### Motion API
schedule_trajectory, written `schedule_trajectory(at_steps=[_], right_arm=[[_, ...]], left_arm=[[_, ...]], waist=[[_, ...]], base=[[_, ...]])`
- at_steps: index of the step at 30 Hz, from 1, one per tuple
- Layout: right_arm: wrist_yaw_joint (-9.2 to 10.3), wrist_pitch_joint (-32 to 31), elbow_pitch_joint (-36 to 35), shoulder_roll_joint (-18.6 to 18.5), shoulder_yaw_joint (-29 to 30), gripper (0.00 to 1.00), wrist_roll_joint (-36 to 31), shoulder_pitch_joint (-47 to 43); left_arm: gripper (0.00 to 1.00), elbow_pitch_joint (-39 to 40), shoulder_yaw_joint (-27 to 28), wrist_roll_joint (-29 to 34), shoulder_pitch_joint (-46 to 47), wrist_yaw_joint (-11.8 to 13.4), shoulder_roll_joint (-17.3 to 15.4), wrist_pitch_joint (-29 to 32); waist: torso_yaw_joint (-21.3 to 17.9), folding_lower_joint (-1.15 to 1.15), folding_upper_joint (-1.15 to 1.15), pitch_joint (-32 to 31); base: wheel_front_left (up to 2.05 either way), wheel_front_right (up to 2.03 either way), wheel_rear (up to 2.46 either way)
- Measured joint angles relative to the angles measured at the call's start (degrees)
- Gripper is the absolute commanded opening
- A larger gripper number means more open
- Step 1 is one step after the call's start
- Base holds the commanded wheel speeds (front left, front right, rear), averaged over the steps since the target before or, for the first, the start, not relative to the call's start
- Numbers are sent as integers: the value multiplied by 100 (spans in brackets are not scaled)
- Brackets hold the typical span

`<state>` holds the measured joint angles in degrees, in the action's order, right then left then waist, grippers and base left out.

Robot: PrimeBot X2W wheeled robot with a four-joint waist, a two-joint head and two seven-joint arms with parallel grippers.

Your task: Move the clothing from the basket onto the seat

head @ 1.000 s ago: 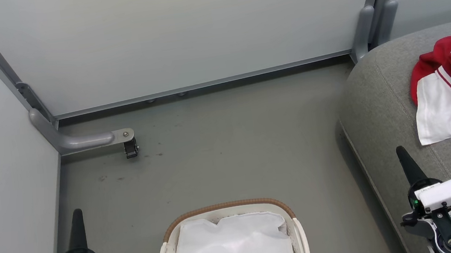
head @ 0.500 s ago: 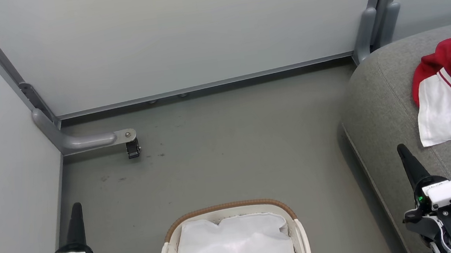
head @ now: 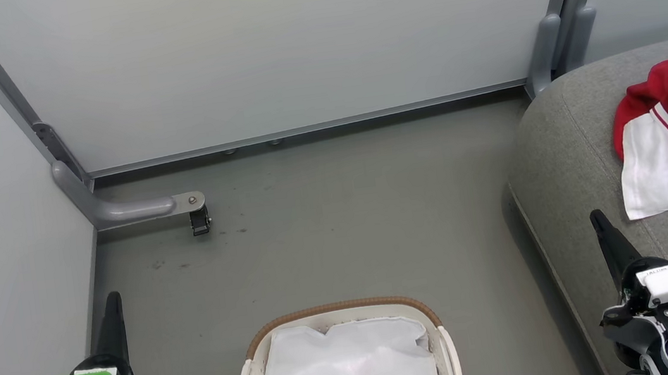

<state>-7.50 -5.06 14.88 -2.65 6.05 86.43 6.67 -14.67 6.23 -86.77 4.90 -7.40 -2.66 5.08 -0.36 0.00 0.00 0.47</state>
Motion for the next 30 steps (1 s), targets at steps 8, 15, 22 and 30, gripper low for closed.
schedule_trajectory(at_steps=[8,15,22,30], right_arm=[[1,-98,-48,-2,25,0,327,-12],[1,-155,-82,-4,45,0,589,-15],[1,-155,-85,-4,46,0,589,-15],[1,-155,-85,-4,47,0,589,-15]], left_arm=[[0,33,14,-311,52,0,0,91],[0,57,24,-553,99,0,-1,147],[0,60,24,-554,102,-1,-1,147],[0,60,24,-554,102,0,-1,147]], waist=[[20,0,0,-16],[36,0,0,-29],[36,0,0,-29],[36,0,0,-29]], base=[[0,0,0],[0,0,0],[0,0,0],[0,0,0]])
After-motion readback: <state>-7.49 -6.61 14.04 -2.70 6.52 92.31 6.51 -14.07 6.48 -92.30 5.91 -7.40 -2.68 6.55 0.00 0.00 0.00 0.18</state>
